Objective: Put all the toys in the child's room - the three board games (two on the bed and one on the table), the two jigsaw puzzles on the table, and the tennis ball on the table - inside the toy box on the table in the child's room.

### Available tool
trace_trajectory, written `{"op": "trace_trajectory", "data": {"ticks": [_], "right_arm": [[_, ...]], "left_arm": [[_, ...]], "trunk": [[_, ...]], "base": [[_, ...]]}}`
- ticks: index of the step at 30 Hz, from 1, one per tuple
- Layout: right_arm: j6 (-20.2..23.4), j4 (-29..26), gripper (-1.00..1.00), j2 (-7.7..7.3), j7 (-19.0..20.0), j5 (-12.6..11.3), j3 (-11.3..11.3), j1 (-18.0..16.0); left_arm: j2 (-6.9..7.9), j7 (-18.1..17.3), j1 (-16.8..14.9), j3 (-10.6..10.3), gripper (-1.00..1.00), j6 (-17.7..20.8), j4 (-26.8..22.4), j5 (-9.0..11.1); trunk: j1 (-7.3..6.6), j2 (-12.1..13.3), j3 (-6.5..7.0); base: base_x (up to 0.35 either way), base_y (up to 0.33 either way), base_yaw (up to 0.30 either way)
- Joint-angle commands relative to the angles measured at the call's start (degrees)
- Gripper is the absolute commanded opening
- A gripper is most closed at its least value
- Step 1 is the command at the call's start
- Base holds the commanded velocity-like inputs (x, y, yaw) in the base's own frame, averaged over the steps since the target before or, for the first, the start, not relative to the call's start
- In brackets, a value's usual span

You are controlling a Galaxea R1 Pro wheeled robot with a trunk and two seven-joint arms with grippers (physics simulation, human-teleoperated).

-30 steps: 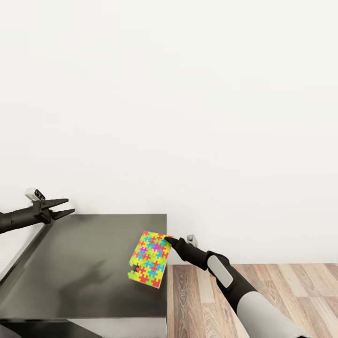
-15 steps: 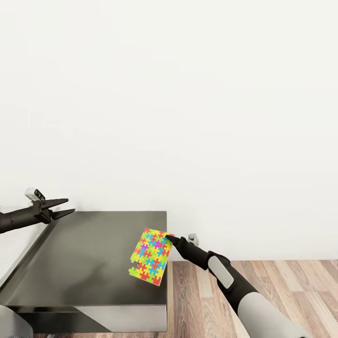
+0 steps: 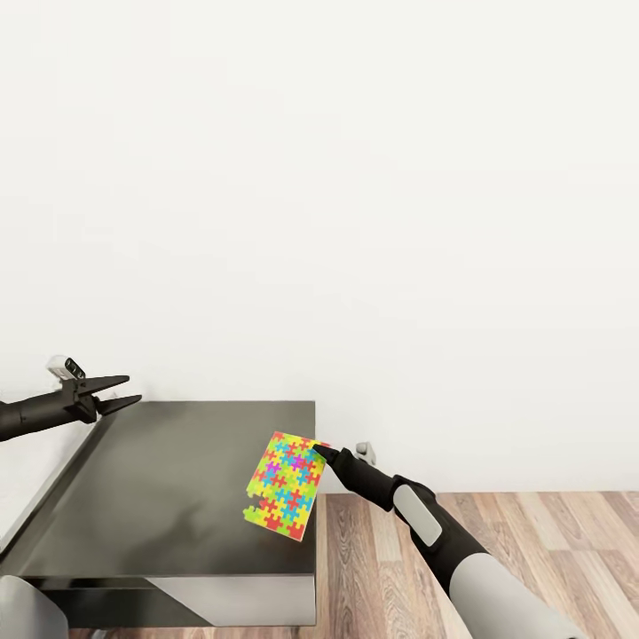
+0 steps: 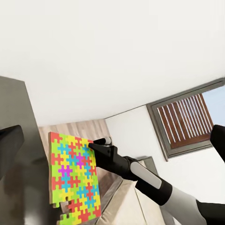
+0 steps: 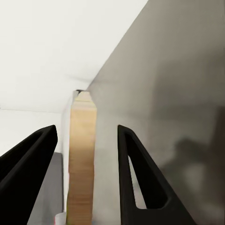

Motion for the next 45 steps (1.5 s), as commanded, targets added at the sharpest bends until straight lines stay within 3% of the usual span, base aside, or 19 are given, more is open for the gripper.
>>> {"op": "trace_trajectory", "data": {"ticks": [1, 21, 32, 45], "right_arm": [[0.31, 0.02, -1.00, -0.01, -0.02, -0.46, 0.07, -0.05], [0.18, 0.03, -1.00, -0.22, 0.05, -0.47, -0.56, 0.25], [-2.10, 0.02, -1.00, -0.34, 0.43, -0.47, -0.62, 0.46], [-2.23, -0.08, -1.00, -0.37, 0.51, -0.47, -0.59, 0.48]], "left_arm": [[0.03, -0.24, -0.03, -0.08, 1.00, 0.60, 0.00, 0.00], [-0.22, -0.20, -0.03, -0.08, 1.00, 0.52, -0.09, -0.02], [-0.57, -0.08, -0.03, -0.08, 1.00, 0.52, -0.09, -0.08], [-0.76, -0.07, -0.03, -0.08, 1.00, 0.52, -0.17, -0.09]], "trunk": [[-0.22, 0.37, 0.12], [-4.61, 8.39, 3.71], [-7.03, 12.80, 5.69], [-9.88, 18.02, 9.04]], "base": [[0.000, 0.000, 0.000], [0.000, 0.000, 0.000], [0.000, 0.000, 0.000], [0.000, 0.000, 0.000]]}}
